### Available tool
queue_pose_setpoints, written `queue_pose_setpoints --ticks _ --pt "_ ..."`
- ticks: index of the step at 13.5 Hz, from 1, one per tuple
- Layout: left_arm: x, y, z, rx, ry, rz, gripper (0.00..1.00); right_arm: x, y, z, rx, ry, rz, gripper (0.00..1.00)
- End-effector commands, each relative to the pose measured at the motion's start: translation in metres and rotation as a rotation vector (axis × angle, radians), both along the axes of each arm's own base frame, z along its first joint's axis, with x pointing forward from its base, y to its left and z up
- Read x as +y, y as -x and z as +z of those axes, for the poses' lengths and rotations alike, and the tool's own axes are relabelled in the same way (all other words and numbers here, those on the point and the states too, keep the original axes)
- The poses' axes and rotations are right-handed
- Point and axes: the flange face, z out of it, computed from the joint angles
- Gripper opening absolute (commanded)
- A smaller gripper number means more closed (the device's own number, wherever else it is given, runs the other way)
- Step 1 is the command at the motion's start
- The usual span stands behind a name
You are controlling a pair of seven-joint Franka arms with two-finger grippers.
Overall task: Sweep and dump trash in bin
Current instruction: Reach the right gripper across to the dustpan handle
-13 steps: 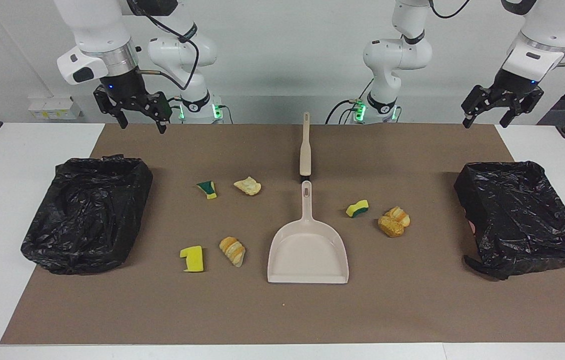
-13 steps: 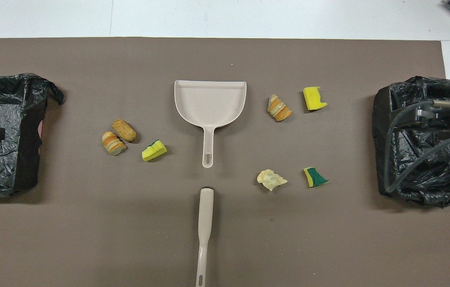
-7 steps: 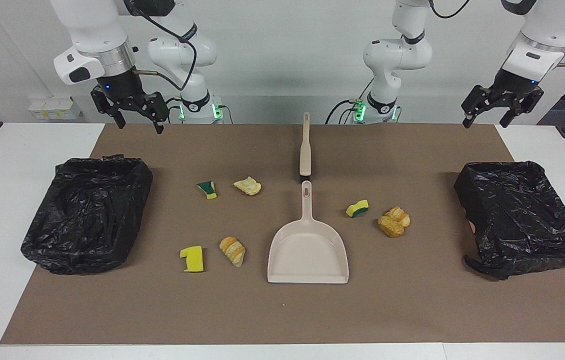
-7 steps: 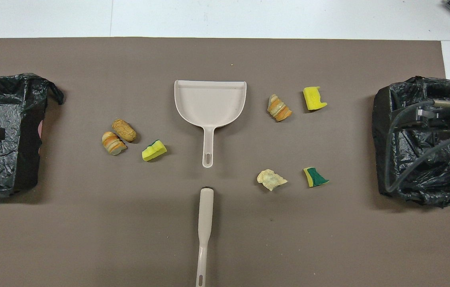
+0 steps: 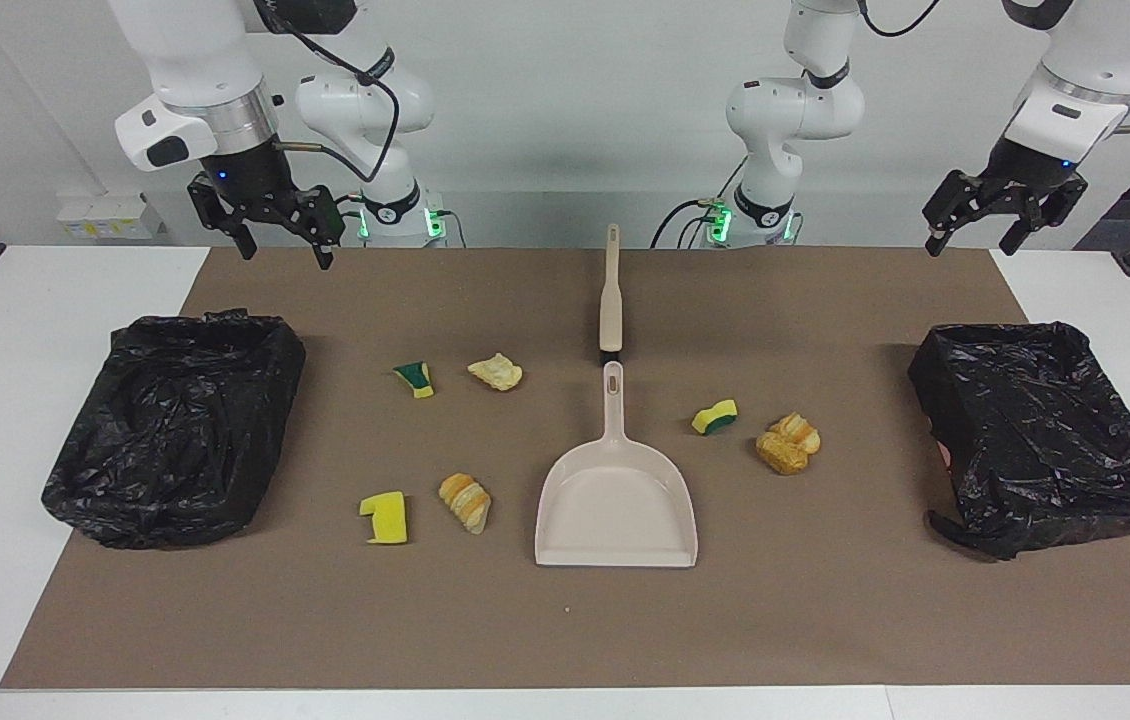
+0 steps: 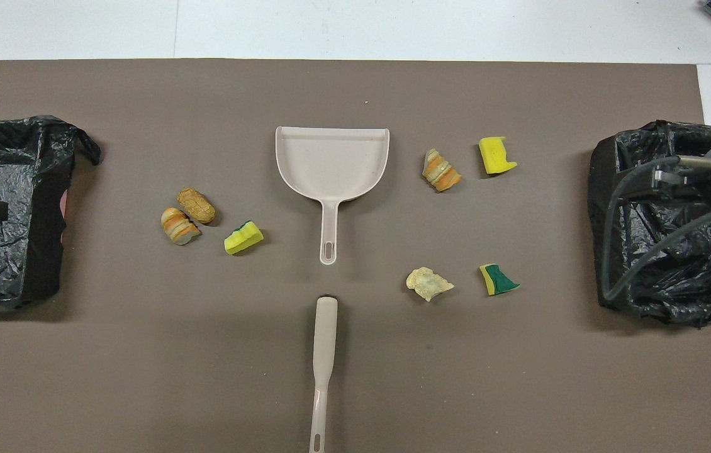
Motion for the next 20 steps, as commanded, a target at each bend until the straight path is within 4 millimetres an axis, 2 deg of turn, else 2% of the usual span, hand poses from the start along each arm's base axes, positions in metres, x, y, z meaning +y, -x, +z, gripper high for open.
queue_pose_setpoints --ticks 1,6,10,13,17,20 --pt "0.001 0.005 0.003 0.005 -0.012 0.009 1.00 0.008 -0.020 -0.019 -0.024 0.002 -0.021 1.00" --pt "0.002 0.005 0.003 0.005 -0.013 0.009 1.00 0.058 -0.057 -0.043 -0.039 0.009 -0.025 1.00" --pt "0.001 0.005 0.003 0.005 -0.012 0.009 1.00 0.098 -0.090 -0.076 -0.045 0.010 -0.051 1.00" --pt "0.001 0.005 0.003 0.005 -0.012 0.009 1.00 0.137 -0.110 -0.105 -0.045 0.012 -0.035 1.00" --pt "0.002 0.005 0.003 0.005 -0.013 0.009 1.00 0.180 -0.116 -0.140 -0.056 0.005 -0.032 1.00" --pt "0.002 0.005 0.003 0.005 -0.013 0.009 1.00 0.231 -0.115 -0.166 -0.069 -0.009 -0.030 1.00"
